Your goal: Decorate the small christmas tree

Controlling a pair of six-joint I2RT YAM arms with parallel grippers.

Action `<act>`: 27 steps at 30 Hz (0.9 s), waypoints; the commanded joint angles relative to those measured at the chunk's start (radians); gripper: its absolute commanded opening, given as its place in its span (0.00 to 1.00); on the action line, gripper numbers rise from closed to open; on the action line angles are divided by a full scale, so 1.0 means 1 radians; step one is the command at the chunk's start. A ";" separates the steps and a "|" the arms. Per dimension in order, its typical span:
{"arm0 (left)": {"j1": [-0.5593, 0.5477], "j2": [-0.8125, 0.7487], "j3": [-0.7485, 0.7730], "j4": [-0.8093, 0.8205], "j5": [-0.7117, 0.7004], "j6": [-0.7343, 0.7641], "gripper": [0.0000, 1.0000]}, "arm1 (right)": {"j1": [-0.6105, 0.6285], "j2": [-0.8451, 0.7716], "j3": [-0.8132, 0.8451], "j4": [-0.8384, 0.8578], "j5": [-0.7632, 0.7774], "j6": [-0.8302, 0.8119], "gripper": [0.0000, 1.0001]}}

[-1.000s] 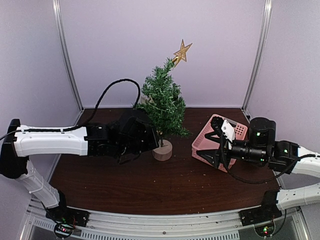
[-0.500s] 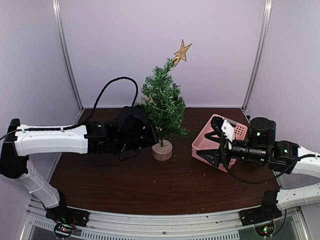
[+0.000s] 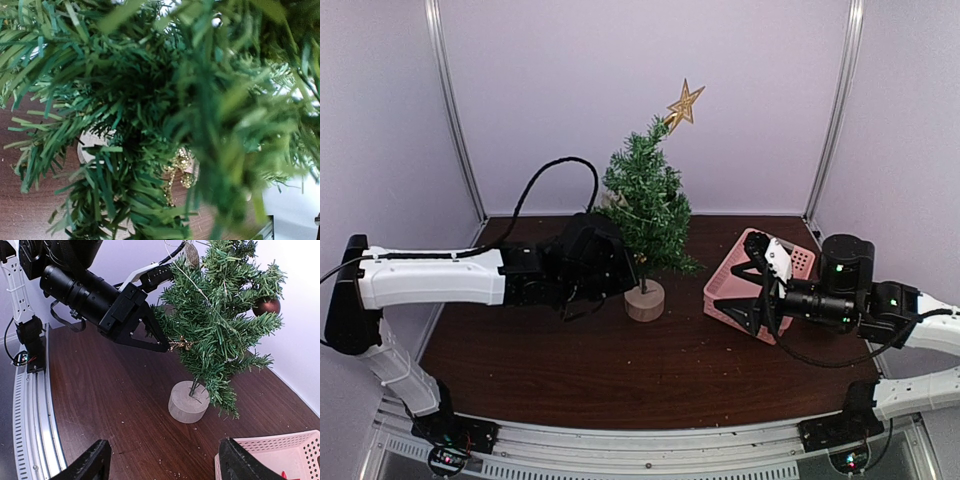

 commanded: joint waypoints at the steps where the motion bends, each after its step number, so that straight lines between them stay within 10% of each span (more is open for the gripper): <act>1: 0.014 0.013 0.029 0.018 -0.001 -0.014 0.00 | -0.004 -0.013 -0.009 0.012 0.017 0.003 0.78; 27: 0.016 0.008 0.004 0.156 0.070 0.046 0.00 | -0.003 -0.004 -0.009 0.013 0.010 0.004 0.78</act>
